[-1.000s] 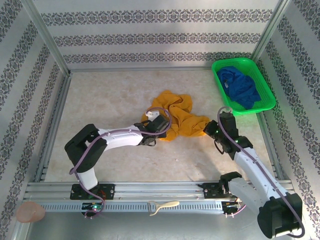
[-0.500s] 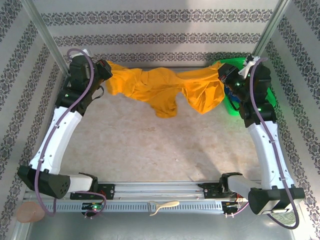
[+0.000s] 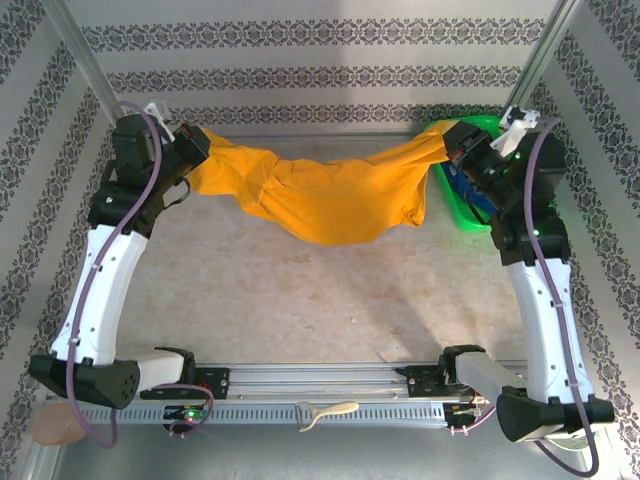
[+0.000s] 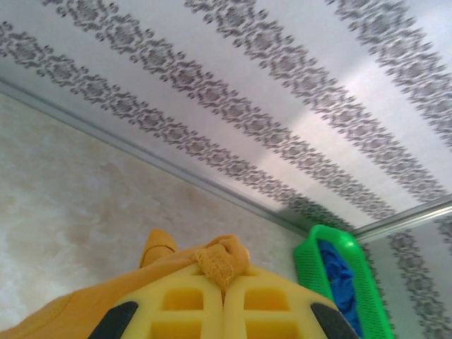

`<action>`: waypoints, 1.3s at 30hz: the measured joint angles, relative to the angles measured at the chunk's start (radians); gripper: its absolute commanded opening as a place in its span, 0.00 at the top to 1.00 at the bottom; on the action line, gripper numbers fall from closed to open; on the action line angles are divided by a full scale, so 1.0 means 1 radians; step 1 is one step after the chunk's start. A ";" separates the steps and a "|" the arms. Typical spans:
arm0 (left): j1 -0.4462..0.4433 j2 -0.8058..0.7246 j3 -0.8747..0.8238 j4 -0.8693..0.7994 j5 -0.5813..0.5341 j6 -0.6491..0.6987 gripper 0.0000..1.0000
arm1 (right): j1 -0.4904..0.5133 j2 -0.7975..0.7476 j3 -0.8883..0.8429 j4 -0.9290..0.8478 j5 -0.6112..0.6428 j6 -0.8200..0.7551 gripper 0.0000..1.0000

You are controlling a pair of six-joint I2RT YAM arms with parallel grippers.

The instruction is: Fold the inside-out t-shirt

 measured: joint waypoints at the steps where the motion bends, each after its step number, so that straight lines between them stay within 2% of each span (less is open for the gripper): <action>1: 0.000 -0.011 0.014 0.000 0.006 -0.011 1.00 | 0.000 -0.008 0.024 -0.008 -0.002 0.000 1.00; 5: 0.000 -0.047 0.122 0.008 0.025 -0.063 1.00 | 0.000 -0.032 0.151 -0.010 -0.003 -0.001 1.00; 8: 0.000 -0.055 0.164 0.023 0.028 -0.093 1.00 | 0.000 -0.048 0.178 0.013 -0.003 -0.004 1.00; 13: 0.002 0.017 0.109 0.070 0.055 -0.124 0.91 | 0.000 -0.024 0.031 0.084 -0.002 -0.004 1.00; 14: 0.003 0.050 0.085 0.082 0.063 -0.128 0.88 | 0.000 -0.003 -0.013 0.090 -0.002 -0.006 1.00; 18: 0.029 0.261 0.000 0.129 0.125 -0.148 0.50 | 0.000 0.121 -0.214 0.116 0.007 -0.027 1.00; 20: 0.047 0.371 -0.036 0.130 0.151 -0.146 0.39 | 0.000 0.179 -0.312 0.122 0.010 -0.039 1.00; 23: 0.056 0.446 -0.126 0.128 0.167 -0.122 0.31 | 0.000 0.235 -0.414 0.127 0.009 -0.061 1.00; 26: 0.045 0.385 -0.282 0.134 0.175 -0.115 0.28 | 0.000 0.244 -0.482 0.149 0.009 -0.078 1.00; 29: -0.003 0.238 -0.450 0.147 0.162 -0.117 0.26 | 0.000 0.237 -0.520 0.193 0.008 -0.087 1.00; 32: -0.105 0.118 -0.573 0.184 0.135 -0.134 0.25 | 0.000 0.223 -0.543 0.221 0.008 -0.089 1.00; 35: -0.226 0.115 -0.623 0.224 0.091 -0.156 0.25 | 0.000 0.212 -0.552 0.241 0.008 -0.092 1.00; 39: -0.357 0.195 -0.625 0.230 -0.018 -0.163 0.23 | 0.000 0.200 -0.565 0.252 0.009 -0.092 1.00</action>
